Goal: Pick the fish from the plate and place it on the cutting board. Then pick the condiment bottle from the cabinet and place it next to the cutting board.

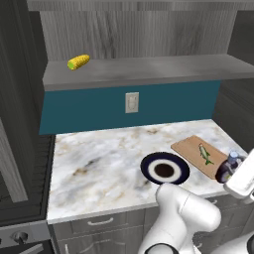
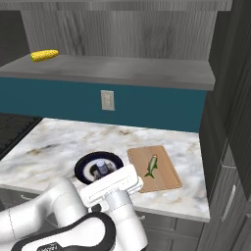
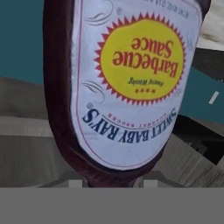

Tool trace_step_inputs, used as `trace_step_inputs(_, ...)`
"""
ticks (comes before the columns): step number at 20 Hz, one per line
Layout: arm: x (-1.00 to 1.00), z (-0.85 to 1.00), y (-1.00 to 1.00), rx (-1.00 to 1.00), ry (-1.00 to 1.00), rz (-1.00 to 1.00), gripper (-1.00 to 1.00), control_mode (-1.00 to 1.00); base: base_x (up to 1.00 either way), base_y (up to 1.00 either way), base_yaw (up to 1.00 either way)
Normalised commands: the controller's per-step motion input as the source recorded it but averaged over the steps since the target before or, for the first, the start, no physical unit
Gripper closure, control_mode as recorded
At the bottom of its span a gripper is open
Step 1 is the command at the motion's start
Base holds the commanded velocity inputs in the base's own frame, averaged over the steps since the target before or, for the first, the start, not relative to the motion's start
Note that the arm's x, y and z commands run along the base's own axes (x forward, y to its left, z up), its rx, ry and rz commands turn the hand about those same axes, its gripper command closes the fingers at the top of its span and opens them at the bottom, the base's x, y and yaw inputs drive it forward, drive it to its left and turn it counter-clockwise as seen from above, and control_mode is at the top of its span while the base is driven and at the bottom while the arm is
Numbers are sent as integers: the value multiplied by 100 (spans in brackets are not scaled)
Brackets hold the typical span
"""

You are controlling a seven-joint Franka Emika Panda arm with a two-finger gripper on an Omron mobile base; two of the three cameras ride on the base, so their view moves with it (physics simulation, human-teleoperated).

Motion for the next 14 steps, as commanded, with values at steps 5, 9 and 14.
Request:
trace_step_inputs(5, 0, -8, -15, 0, 0, 0, 100, -100, 0, 0, 0)
trace_step_inputs(9, 0, -9, -15, 0, 0, 0, 100, -100, 0, 0, 0)
trace_step_inputs(14, 0, -11, -17, 0, 0, 0, 100, -100, 0, 0, 0)
